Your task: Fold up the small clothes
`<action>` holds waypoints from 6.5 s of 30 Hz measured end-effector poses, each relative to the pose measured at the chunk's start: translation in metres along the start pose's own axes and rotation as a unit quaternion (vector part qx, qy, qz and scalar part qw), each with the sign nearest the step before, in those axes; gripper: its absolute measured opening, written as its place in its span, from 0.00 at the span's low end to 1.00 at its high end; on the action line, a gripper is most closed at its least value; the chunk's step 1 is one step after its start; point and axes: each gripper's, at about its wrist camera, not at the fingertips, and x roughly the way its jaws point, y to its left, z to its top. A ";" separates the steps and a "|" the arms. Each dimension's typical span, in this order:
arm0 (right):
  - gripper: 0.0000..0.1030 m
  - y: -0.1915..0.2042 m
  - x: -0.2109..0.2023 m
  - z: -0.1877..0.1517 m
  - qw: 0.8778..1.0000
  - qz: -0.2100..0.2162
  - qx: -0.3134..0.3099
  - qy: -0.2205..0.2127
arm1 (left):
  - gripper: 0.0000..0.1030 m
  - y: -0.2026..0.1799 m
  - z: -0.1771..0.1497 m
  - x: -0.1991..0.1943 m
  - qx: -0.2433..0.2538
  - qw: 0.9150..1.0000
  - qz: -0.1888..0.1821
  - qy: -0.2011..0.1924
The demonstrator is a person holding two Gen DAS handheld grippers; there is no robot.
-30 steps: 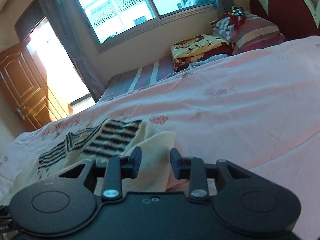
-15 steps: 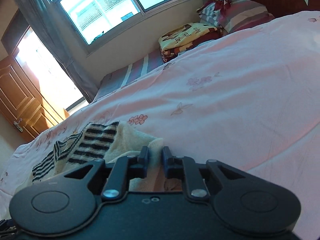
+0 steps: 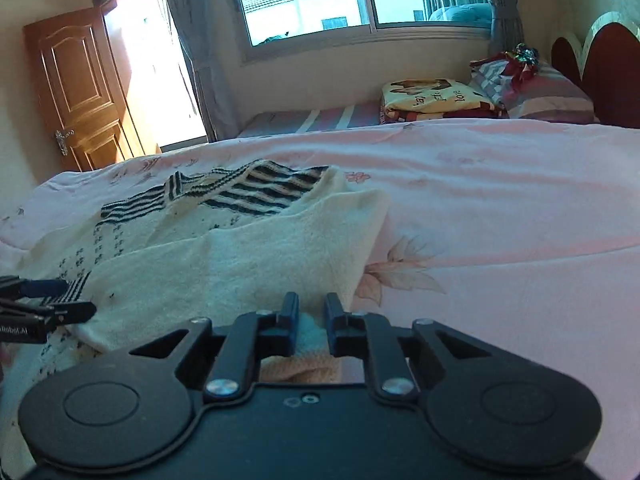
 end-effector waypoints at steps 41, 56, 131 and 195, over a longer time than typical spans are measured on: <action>0.32 0.054 -0.025 -0.031 1.000 -0.030 0.008 0.001 | 0.92 0.105 -0.039 -0.069 -0.135 0.987 0.089 -0.012; 0.35 0.124 -0.080 -0.037 0.997 -0.039 0.061 -0.008 | 0.46 0.357 -0.161 -0.126 -0.560 0.821 0.092 -0.068; 0.06 0.083 -0.010 0.019 0.995 0.021 0.094 0.004 | 0.16 0.112 -0.045 -0.047 -0.054 0.997 0.057 0.007; 0.24 0.056 0.031 0.001 0.994 0.014 0.087 0.065 | 0.71 0.095 -0.009 0.004 -0.074 0.997 0.000 0.003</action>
